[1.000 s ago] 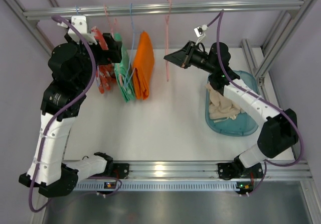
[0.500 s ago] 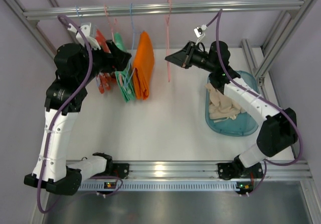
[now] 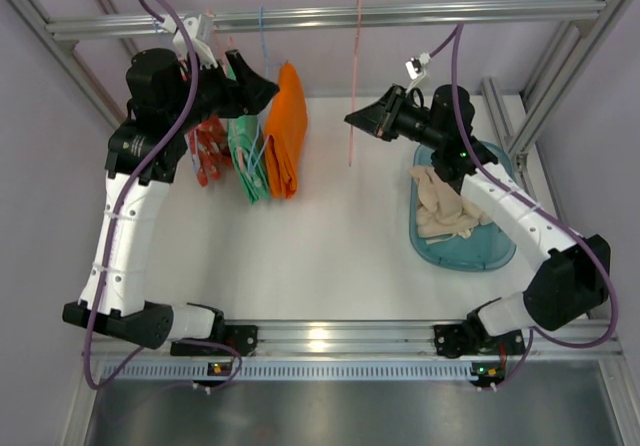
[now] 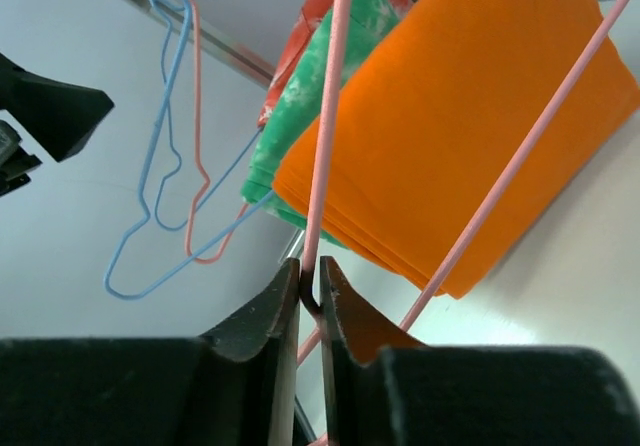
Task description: Remove the trousers from the hanger
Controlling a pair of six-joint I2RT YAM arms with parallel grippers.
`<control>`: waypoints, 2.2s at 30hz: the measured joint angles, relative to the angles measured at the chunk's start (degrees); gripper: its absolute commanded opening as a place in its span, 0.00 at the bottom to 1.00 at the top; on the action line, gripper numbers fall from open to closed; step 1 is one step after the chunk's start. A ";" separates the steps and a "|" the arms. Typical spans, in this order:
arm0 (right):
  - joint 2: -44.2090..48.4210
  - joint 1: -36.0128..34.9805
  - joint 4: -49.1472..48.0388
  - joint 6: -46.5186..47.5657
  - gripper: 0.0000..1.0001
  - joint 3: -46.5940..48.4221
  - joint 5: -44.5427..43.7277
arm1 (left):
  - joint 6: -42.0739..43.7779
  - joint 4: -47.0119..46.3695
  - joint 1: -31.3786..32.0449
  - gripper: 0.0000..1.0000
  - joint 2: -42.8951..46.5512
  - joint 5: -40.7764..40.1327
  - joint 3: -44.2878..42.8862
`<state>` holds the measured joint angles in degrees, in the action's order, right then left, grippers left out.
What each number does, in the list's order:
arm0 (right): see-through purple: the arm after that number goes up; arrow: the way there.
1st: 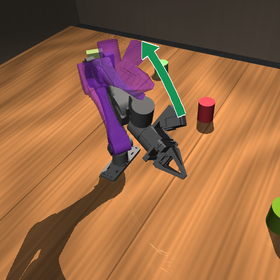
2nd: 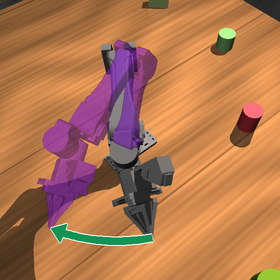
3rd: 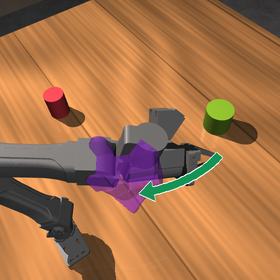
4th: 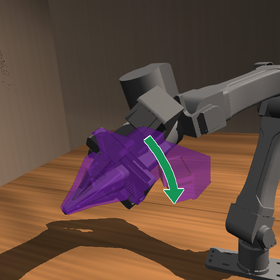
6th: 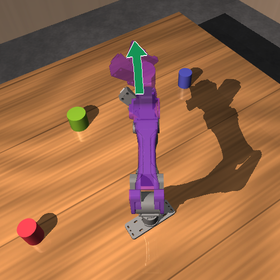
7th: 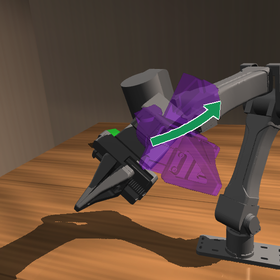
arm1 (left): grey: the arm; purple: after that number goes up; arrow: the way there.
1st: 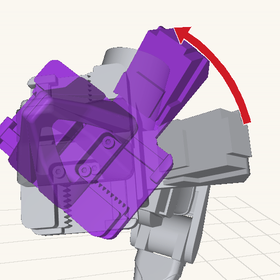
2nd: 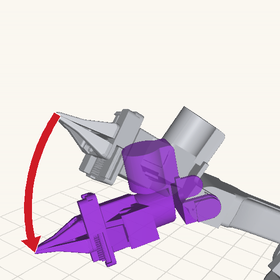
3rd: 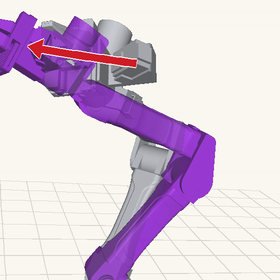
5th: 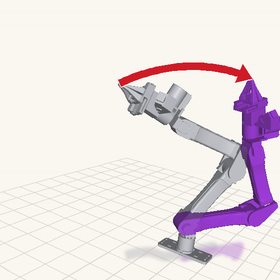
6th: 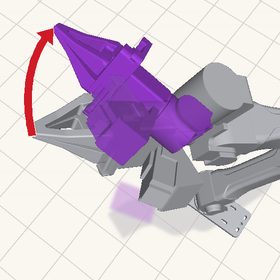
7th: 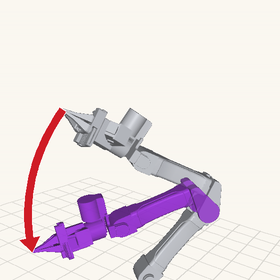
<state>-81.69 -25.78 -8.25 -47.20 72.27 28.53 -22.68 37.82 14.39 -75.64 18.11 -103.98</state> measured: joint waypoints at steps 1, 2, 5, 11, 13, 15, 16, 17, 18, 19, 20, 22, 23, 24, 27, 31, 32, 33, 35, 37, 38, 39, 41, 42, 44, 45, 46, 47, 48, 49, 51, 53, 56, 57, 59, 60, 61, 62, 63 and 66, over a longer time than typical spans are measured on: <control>0.00 0.11 0.33 -0.04 0.20 0.00 -0.04 | -0.02 0.00 0.00 0.74 -0.57 0.35 -0.52; 0.00 0.22 0.92 -0.09 0.31 0.00 -0.15 | -0.11 -0.02 0.00 0.73 -1.20 0.63 -1.14; 0.02 0.92 1.95 -0.31 0.51 -0.28 -0.37 | -0.35 -0.09 0.00 0.68 -2.78 1.27 -2.23; 0.61 2.45 4.20 0.55 0.87 -0.28 -1.03 | -1.29 -0.04 0.00 0.60 -5.31 0.55 -2.32; 1.22 2.82 5.64 1.16 0.90 -0.28 -1.49 | -1.53 -0.02 0.00 0.59 -6.08 0.26 -2.32; 2.10 3.15 6.84 1.88 0.92 -0.28 -1.70 | -2.01 -0.04 0.00 0.57 -6.93 0.26 -2.32; 2.60 3.34 7.32 2.27 0.93 -0.28 -1.81 | -2.40 -0.07 0.00 0.57 -7.21 0.28 -2.32; 3.19 3.54 7.82 2.71 0.93 -0.28 -1.90 | -2.82 -0.07 0.00 0.56 -7.65 0.37 -2.32; 3.80 3.76 8.15 3.23 0.93 -0.28 -1.92 | -3.10 -0.07 0.00 0.53 -8.04 0.55 -2.34; 4.42 3.96 8.41 3.67 0.93 -0.28 -1.95 | -3.65 -0.07 0.00 0.52 -8.50 0.90 -2.36; 4.98 4.22 8.66 4.00 0.94 -0.28 -1.95 | -4.26 -0.07 0.00 0.52 -9.01 1.27 -2.36; 6.25 4.74 9.29 4.50 0.94 -0.28 -1.95 | -5.49 -0.09 0.00 0.48 -9.90 2.51 -2.38; 6.71 5.05 9.38 4.63 0.94 -0.28 -1.95 | -6.08 -0.09 0.00 0.44 -10.27 3.02 -2.38; 7.19 5.35 9.55 4.74 0.94 -0.28 -1.95 | -6.84 -0.11 0.00 0.40 -10.75 3.54 -2.38; 8.46 6.12 10.01 5.01 0.95 -0.31 -1.95 | -8.94 -0.20 -0.04 0.19 -11.61 4.63 -2.38; 9.20 6.75 10.14 5.18 0.94 -0.98 -1.40 | -13.57 -1.14 -0.24 0.06 -11.98 6.12 -1.57; 9.22 6.88 10.19 5.16 0.94 -1.20 -1.20 | -14.88 -2.14 -0.46 0.04 -11.82 6.71 -0.83; 9.22 7.13 10.25 5.14 0.94 -1.68 -0.96 | -16.02 -3.61 -0.57 0.01 -11.50 7.23 0.35; 9.20 7.56 10.43 5.05 0.93 -2.64 -0.57 | -18.03 -5.92 -0.57 0.00 -11.23 8.26 1.88; 9.20 8.00 10.86 4.90 0.93 -3.50 -0.13 | -19.91 -7.96 -0.55 0.00 -11.08 9.29 3.17; 9.20 8.22 11.08 4.66 0.93 -3.76 0.07 | -20.98 -8.70 -0.55 0.00 -11.08 9.79 3.56; 9.20 8.35 11.10 4.55 0.94 -3.91 0.24 | -22.25 -9.79 -0.55 0.00 -11.08 10.58 4.09; 9.20 8.61 11.17 4.24 0.95 -4.00 0.61 | -24.28 -11.39 -0.55 0.00 -10.91 11.67 4.98; 9.20 8.72 11.17 4.04 0.95 -4.00 0.87 | -25.55 -12.24 -0.55 0.00 -10.73 12.02 5.49; 9.20 8.87 10.88 3.72 0.96 -4.00 1.53 | -27.50 -13.31 -0.52 0.00 -10.47 12.57 5.97; 9.20 8.96 10.84 3.63 0.96 -4.00 1.84 | -28.37 -13.70 -0.48 0.00 -10.43 12.72 6.08; 9.20 9.01 10.82 3.56 0.96 -4.00 2.16 | -29.11 -14.47 -0.44 0.00 -10.32 12.85 6.25; 9.20 9.09 10.78 3.50 0.96 -4.00 2.49 | -29.86 -15.13 -0.42 0.00 -10.23 12.98 6.34; 9.20 9.11 10.80 3.48 0.96 -4.00 2.71 | -30.47 -15.76 -0.37 0.00 -10.21 13.00 6.45; 9.20 9.16 10.80 3.45 0.96 -4.00 2.91 | -31.08 -16.44 -0.37 0.00 -10.12 13.11 6.54; 9.20 9.20 10.71 3.45 0.96 -4.00 3.30 | -32.50 -17.68 -0.37 0.00 -10.12 13.53 6.54; 9.20 9.20 10.60 3.43 0.96 -4.00 3.65 | -34.18 -18.36 -0.37 0.00 -10.12 13.99 6.54; 9.20 9.25 10.34 3.43 0.96 -4.00 4.11 | -36.22 -19.19 -0.37 0.00 -10.12 14.34 6.97; 9.20 9.31 10.32 3.43 0.96 -4.00 4.22 | -37.05 -19.78 -0.37 0.00 -10.12 14.53 7.39; 9.20 9.46 10.21 3.41 0.96 -4.00 4.33 | -38.58 -20.72 -0.37 0.00 -10.12 15.13 8.28; 9.20 9.53 10.14 3.41 0.96 -4.00 4.35 | -39.28 -21.24 -0.37 0.00 -10.12 15.41 8.90; 9.20 9.55 10.08 3.41 0.96 -4.00 4.37 | -40.02 -21.62 -0.37 0.00 -10.08 15.67 9.49; 9.20 9.57 10.01 3.39 0.96 -4.00 4.42 | -40.81 -22.10 -0.35 0.01 -10.01 15.98 10.19; 9.20 9.57 9.99 3.37 0.96 -4.00 4.48 | -41.64 -22.67 -0.35 0.02 -9.99 16.37 10.88; 9.20 9.57 9.99 3.10 0.96 -4.00 4.59 | -43.58 -24.61 -0.15 0.07 -9.73 17.03 12.74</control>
<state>-72.49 -16.21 1.74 -44.10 68.27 33.12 -66.26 13.21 14.24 -85.36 35.14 -91.24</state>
